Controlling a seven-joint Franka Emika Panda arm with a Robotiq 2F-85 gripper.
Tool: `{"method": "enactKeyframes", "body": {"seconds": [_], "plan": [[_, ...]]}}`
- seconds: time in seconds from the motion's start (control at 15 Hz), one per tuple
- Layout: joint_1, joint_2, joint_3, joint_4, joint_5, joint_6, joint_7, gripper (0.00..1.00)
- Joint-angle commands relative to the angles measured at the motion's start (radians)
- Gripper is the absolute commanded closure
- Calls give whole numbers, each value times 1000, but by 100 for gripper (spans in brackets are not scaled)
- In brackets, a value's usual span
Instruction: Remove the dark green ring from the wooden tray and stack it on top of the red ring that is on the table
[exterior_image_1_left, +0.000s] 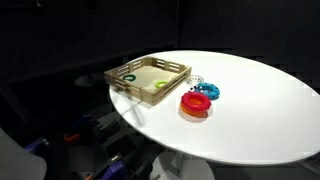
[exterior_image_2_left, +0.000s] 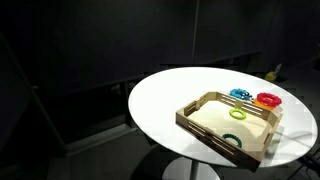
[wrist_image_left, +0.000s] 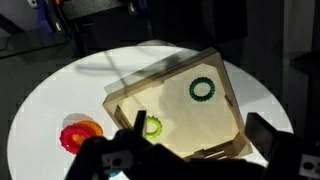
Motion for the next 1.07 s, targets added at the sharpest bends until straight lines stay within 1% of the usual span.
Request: {"method": "enactKeyframes", "body": {"seconds": [0.0, 0.4, 0.67, 1.0], "plan": [[4, 1, -4, 2, -3, -2, 2, 0], [-4, 13, -3, 12, -10, 2, 5, 0], [-25, 54, -9, 50, -17, 19, 7, 0], [-50, 132, -29, 119, -28, 71, -12, 0]]}}
